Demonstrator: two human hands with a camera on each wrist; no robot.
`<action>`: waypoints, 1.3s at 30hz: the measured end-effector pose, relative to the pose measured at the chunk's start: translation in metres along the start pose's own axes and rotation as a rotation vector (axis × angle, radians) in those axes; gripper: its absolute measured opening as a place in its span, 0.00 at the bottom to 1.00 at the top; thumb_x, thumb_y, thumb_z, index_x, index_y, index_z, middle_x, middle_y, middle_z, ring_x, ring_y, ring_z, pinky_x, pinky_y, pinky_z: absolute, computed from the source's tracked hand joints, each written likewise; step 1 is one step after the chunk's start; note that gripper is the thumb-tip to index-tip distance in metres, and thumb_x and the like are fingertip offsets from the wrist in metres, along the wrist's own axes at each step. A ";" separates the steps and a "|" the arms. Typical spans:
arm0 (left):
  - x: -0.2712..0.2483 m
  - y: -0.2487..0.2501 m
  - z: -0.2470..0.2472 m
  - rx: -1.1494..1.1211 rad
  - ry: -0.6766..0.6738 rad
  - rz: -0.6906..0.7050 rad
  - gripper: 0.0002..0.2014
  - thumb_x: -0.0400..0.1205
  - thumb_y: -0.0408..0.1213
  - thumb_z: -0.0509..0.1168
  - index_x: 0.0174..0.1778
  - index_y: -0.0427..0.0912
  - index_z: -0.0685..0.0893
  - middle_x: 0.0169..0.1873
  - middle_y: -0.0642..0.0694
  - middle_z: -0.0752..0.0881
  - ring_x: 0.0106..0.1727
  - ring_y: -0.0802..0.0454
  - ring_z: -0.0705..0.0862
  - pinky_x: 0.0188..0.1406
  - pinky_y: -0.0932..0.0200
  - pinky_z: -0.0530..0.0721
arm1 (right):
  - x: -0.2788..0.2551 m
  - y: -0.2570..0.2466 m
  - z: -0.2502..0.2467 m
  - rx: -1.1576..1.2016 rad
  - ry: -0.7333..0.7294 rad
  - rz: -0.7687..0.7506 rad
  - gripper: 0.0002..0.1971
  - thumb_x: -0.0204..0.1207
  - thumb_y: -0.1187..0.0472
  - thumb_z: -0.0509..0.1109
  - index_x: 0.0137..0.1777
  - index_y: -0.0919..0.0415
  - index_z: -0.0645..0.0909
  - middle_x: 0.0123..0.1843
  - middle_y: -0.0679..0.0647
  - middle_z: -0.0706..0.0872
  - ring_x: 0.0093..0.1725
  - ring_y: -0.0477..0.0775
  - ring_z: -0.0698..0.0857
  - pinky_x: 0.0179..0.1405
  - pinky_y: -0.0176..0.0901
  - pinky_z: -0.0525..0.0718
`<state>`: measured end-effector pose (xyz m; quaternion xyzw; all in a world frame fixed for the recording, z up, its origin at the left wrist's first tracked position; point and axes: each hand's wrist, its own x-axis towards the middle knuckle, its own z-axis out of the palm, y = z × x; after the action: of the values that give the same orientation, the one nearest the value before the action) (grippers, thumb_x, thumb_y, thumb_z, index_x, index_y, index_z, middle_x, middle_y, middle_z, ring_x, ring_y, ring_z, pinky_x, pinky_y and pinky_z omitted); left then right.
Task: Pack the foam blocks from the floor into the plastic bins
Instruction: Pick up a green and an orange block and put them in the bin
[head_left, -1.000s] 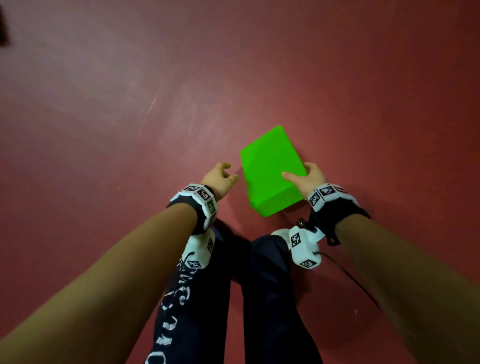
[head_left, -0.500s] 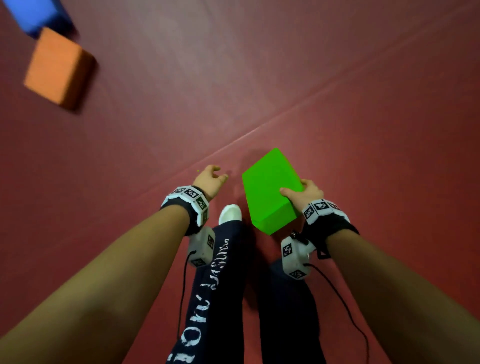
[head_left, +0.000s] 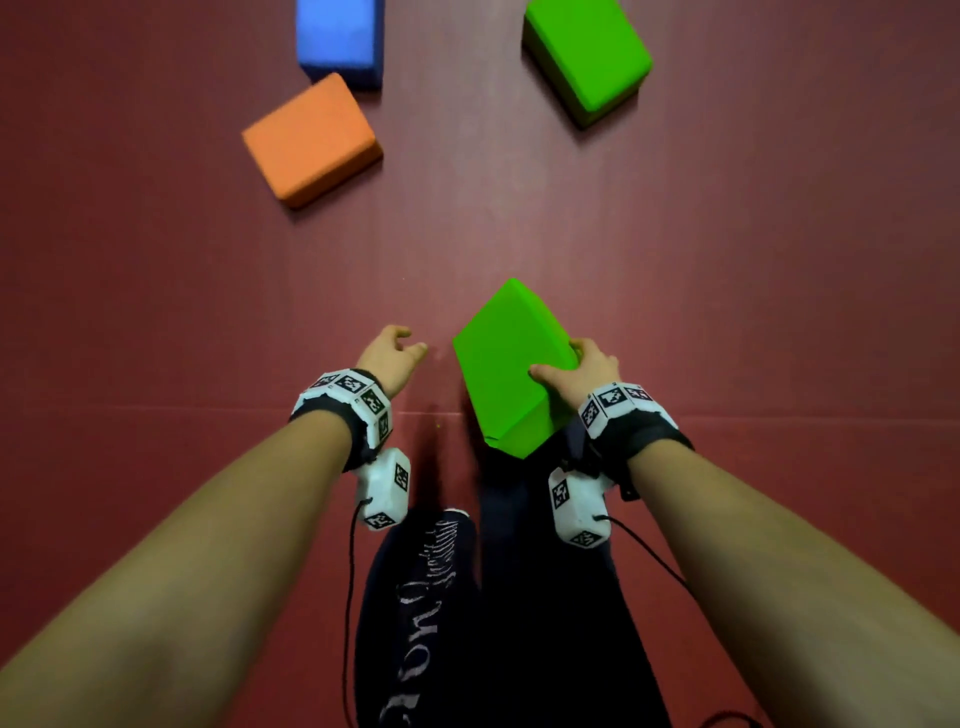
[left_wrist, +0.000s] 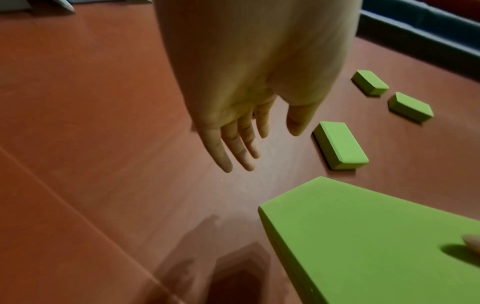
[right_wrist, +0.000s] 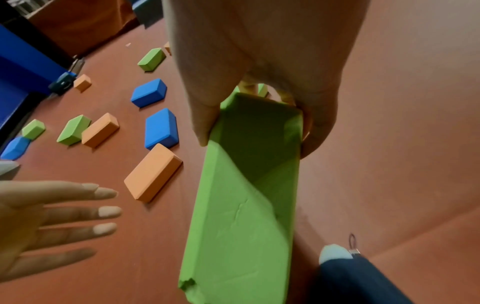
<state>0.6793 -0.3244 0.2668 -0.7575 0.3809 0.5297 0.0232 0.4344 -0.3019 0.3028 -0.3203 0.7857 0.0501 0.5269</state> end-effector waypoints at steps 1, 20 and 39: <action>0.008 0.010 -0.005 -0.026 0.017 -0.007 0.22 0.83 0.41 0.64 0.72 0.38 0.73 0.64 0.35 0.81 0.61 0.36 0.83 0.63 0.41 0.80 | 0.008 -0.013 -0.009 -0.025 -0.001 -0.009 0.38 0.69 0.44 0.76 0.76 0.55 0.67 0.71 0.63 0.68 0.67 0.66 0.76 0.67 0.49 0.73; 0.204 0.112 -0.186 -0.305 0.089 -0.190 0.22 0.84 0.40 0.62 0.74 0.38 0.72 0.61 0.38 0.83 0.62 0.40 0.82 0.63 0.53 0.75 | 0.172 -0.321 -0.039 -0.412 0.104 -0.013 0.37 0.69 0.43 0.74 0.76 0.50 0.66 0.71 0.64 0.66 0.69 0.71 0.71 0.69 0.58 0.73; 0.443 0.040 -0.263 -0.489 0.359 -0.538 0.31 0.80 0.41 0.66 0.79 0.39 0.64 0.74 0.36 0.70 0.75 0.37 0.69 0.75 0.46 0.67 | 0.353 -0.531 0.077 -0.966 0.084 -0.418 0.31 0.68 0.39 0.68 0.68 0.52 0.71 0.65 0.60 0.70 0.65 0.68 0.71 0.61 0.59 0.75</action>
<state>0.9276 -0.7129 0.0328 -0.8938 0.0299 0.4389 -0.0871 0.7058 -0.8483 0.1024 -0.6783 0.6129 0.2872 0.2860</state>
